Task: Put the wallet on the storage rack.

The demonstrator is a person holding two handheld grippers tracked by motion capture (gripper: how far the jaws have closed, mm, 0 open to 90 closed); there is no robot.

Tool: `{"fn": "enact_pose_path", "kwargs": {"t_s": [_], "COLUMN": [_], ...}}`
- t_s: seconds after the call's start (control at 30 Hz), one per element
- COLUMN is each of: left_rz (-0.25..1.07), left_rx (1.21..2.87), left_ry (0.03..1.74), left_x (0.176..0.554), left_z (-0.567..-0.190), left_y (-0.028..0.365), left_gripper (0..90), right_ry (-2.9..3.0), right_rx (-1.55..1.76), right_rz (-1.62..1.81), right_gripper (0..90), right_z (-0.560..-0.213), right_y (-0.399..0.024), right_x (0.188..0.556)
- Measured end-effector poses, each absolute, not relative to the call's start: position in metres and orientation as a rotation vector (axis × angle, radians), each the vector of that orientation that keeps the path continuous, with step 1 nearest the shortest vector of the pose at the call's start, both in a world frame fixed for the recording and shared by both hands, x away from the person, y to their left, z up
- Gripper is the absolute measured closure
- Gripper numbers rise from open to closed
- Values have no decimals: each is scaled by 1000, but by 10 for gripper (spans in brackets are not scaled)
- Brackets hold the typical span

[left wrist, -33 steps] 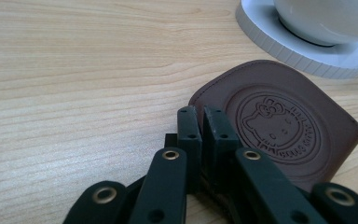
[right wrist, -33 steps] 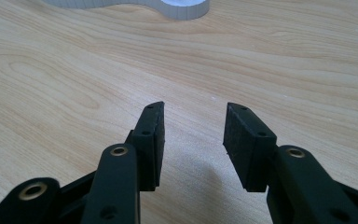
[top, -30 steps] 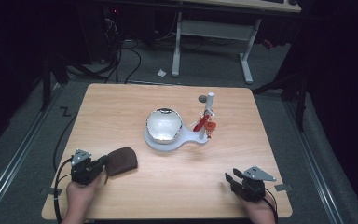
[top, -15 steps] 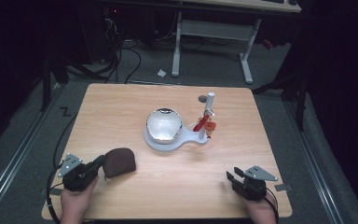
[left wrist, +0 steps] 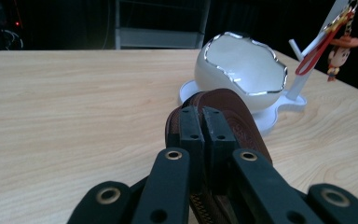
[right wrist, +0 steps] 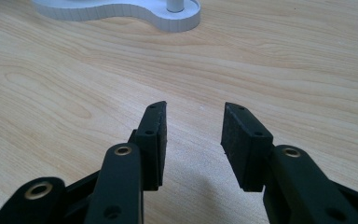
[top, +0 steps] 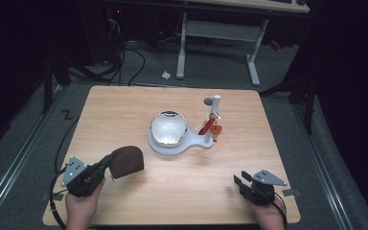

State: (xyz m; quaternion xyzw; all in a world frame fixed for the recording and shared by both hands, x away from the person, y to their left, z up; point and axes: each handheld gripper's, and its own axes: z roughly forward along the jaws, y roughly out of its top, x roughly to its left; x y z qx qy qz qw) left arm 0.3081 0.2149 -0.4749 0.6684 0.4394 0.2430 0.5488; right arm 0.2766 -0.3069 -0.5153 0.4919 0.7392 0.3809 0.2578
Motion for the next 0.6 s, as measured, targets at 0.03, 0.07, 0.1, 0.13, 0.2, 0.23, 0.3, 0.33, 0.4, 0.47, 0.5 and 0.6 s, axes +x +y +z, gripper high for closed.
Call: {"fn": "enact_pose_path", "kwargs": {"t_s": [0.03,0.07,0.1,0.13,0.2,0.23,0.3,0.33,0.4,0.47,0.5,0.6], "left_rz": [582,587,589,591,593,602,606,607,613,616,618,619], "left_rx": [1578,1581,1580,1579,1577,1580,1582,1583,1590,1595,1595,1604], "left_ry": [1039,1038,1038,1035,1029,1024,1014,1008,996,986,985,982], "left_x": [309,310,312,313,316,317,322,323,328,333,336,348], "left_z": [-472,-471,-469,-467,-462,-460,-454,-452,-446,-442,-440,-434], "left_y": [214,213,211,210,206,203,198,196,190,184,182,173], "left_gripper": [883,883,883,883,883,883,883,883,883,883,883,883], "right_ry": [2004,2002,2002,2002,1998,1998,1996,1994,1991,1988,1988,1983], "right_rx": [1336,1336,1334,1333,1333,1329,1332,1329,1329,1324,1325,1325], "right_rz": [1036,1038,1039,1041,1046,1047,1052,1055,1059,1064,1065,1070], "right_gripper": [611,611,611,611,614,615,616,617,620,621,622,624], "right_z": [-515,-515,-515,-515,-514,-514,-513,-513,-512,-511,-511,-510], "right_y": [-307,-307,-307,-308,-308,-309,-310,-310,-311,-311,-312,-313], "right_x": [277,277,277,277,276,276,276,276,275,274,274,274]}}
